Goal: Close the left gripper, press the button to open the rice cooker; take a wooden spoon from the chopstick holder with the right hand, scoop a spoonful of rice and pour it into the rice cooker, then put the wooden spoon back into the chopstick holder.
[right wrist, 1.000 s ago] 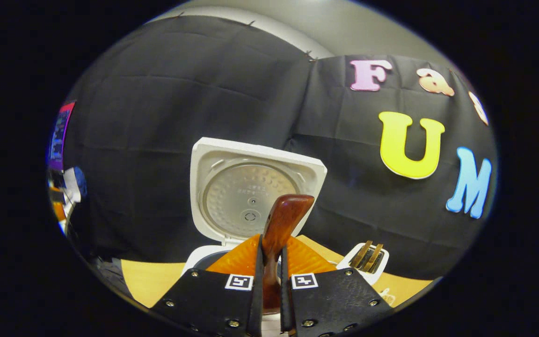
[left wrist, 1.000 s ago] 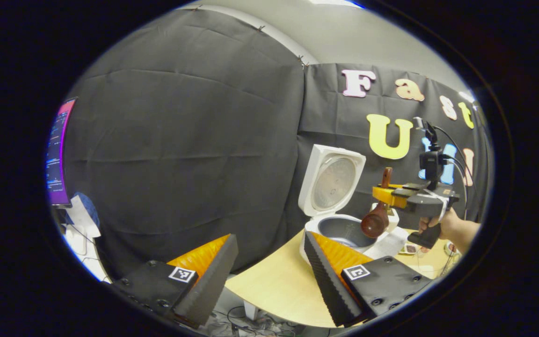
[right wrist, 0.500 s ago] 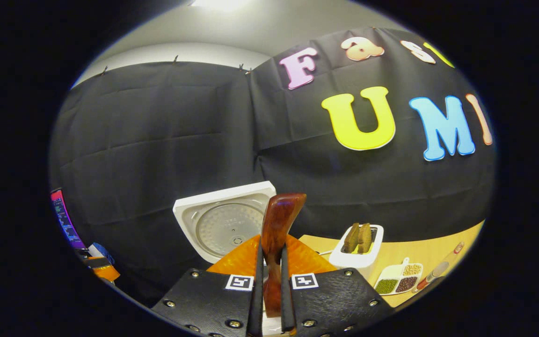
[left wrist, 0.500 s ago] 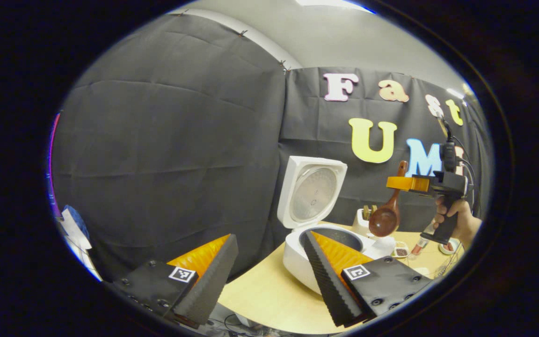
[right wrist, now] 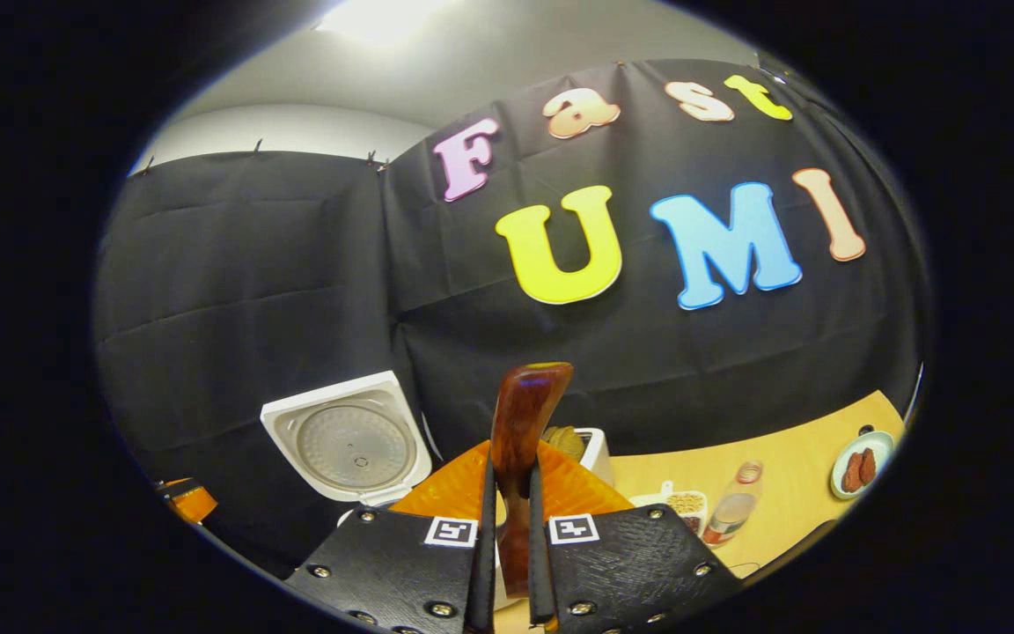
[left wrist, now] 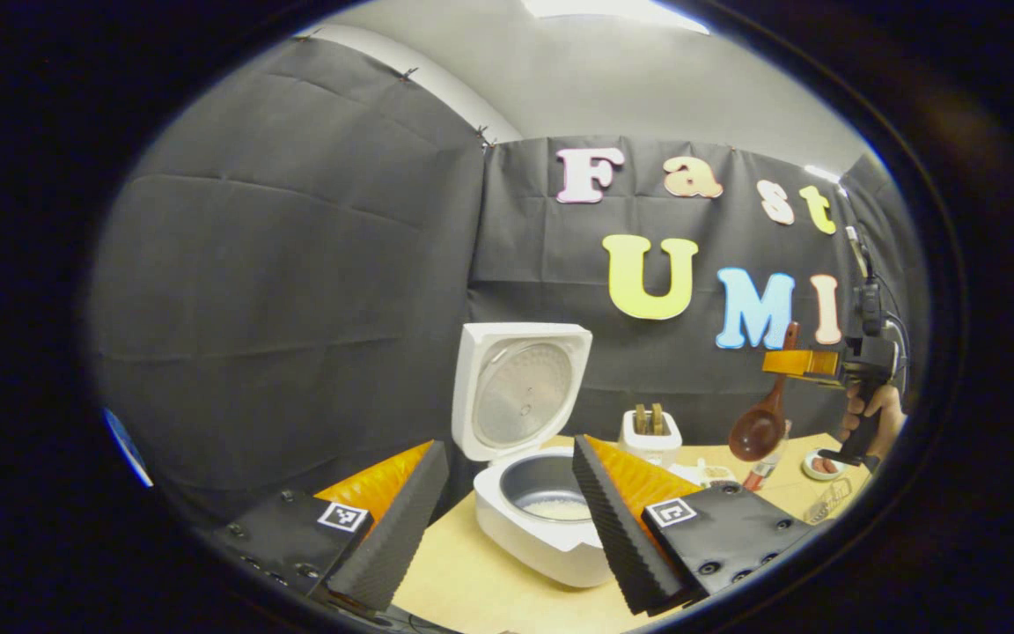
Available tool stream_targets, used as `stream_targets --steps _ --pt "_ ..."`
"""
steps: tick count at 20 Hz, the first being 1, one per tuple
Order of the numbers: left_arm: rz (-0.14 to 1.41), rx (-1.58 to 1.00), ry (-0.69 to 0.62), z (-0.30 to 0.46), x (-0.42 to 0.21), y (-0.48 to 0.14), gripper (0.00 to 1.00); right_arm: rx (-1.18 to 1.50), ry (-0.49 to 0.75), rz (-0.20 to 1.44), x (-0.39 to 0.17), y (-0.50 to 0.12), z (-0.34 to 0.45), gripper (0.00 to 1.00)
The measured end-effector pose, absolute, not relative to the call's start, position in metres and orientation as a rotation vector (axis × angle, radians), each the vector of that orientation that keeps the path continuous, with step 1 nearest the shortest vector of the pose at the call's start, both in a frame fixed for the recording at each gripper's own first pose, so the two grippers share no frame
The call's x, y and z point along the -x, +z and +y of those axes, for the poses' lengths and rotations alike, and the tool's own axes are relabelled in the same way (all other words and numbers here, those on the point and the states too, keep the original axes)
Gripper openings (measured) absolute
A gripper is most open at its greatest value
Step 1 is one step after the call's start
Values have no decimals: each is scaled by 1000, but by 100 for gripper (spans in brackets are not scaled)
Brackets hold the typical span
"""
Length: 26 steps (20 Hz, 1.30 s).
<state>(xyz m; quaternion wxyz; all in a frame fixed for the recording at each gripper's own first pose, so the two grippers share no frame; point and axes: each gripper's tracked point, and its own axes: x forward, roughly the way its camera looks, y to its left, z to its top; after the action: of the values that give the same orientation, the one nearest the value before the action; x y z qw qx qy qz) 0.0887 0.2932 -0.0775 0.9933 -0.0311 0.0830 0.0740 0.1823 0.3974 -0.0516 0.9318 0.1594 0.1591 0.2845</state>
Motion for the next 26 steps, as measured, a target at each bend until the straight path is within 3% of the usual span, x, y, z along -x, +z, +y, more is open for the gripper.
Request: stream_targets --steps 15,26 --pt "136 54 -28 181 -120 -58 99 -319 246 341 -174 -85 187 15" --pt "144 25 -103 135 -129 -51 99 -335 33 407 -160 -150 86 15"
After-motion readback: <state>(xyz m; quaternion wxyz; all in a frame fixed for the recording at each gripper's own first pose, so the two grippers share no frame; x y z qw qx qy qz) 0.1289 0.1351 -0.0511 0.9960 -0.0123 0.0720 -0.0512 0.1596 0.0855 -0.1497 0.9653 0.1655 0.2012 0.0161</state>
